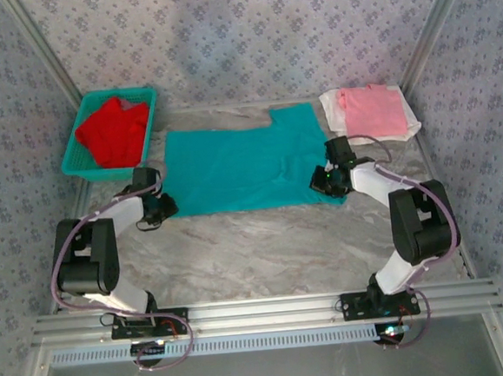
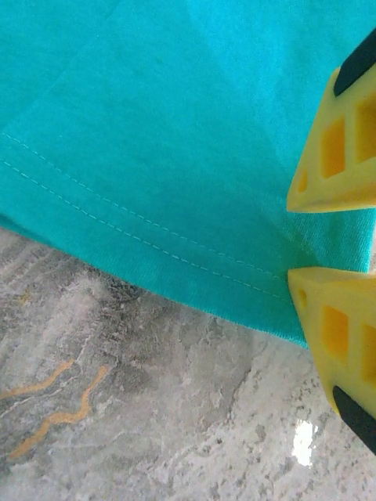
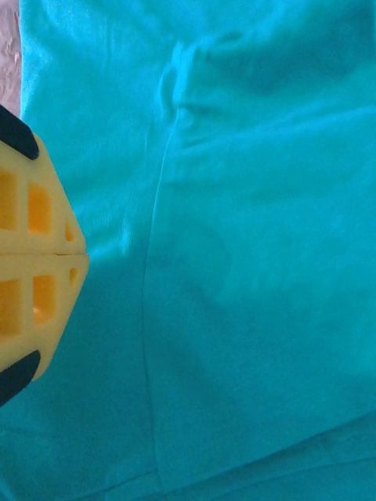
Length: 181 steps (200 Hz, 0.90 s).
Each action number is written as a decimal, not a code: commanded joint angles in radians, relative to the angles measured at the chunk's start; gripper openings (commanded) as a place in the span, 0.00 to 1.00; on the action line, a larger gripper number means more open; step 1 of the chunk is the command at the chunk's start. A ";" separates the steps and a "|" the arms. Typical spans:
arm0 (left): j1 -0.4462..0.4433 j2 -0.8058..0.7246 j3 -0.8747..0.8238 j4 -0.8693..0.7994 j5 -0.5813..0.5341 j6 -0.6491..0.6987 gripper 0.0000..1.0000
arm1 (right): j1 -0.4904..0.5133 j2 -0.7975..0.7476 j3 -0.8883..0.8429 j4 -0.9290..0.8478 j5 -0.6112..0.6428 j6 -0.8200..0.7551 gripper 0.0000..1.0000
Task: Fold and stack the t-shirts
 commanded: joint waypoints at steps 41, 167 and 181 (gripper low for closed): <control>0.045 -0.039 -0.073 -0.059 0.094 -0.044 0.25 | -0.044 0.016 -0.102 0.036 0.051 0.042 0.07; -0.098 -0.264 0.026 -0.210 0.010 -0.035 0.29 | -0.006 -0.256 -0.132 -0.049 0.088 0.003 0.19; -0.124 -0.202 0.086 -0.175 0.004 -0.022 0.29 | 0.018 -0.173 -0.050 -0.036 0.082 -0.025 0.19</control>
